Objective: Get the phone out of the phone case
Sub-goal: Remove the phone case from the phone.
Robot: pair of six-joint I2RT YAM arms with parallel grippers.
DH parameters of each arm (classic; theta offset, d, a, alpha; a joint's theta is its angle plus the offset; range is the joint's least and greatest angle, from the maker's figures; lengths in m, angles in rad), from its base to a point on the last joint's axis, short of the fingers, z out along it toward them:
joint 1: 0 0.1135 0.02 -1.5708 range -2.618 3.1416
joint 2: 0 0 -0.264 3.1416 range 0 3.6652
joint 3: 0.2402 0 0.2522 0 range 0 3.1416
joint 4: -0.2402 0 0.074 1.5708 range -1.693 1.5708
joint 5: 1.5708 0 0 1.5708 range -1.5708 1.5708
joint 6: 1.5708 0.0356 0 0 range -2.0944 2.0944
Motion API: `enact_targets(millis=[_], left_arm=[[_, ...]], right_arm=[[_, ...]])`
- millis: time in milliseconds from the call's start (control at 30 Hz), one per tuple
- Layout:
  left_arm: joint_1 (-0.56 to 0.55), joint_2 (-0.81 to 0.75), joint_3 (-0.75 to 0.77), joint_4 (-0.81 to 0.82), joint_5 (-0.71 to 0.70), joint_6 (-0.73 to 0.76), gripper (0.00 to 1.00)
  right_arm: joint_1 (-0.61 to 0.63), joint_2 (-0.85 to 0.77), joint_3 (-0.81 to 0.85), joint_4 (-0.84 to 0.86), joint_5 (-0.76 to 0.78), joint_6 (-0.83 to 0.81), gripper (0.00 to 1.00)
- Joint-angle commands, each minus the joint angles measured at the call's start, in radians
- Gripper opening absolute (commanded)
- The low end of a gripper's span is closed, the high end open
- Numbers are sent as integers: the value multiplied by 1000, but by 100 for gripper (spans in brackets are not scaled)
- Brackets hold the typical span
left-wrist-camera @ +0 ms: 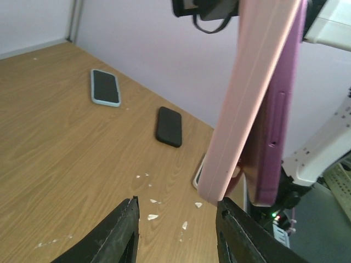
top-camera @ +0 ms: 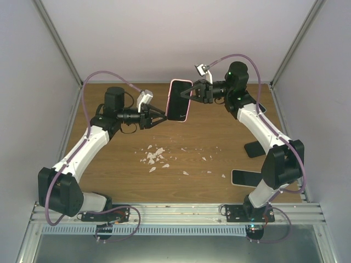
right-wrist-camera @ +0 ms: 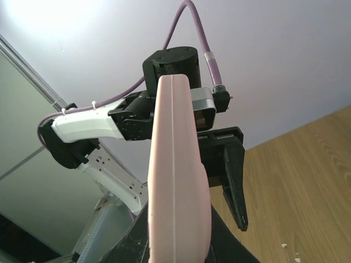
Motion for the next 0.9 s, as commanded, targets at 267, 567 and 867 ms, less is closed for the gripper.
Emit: enact_targets(millis=[267,567,867], left_arm=[[18,65,81,34,-223,-24,38],[17,82,126,167,-153,-72,38],[17,84,178,240,-115,-99,38]], right_arm=[[119,-36,15,7,-146,62,0],[140,-30,-7,-16,-142,37,0],[160,-42,-34,-35,-139,12,1]])
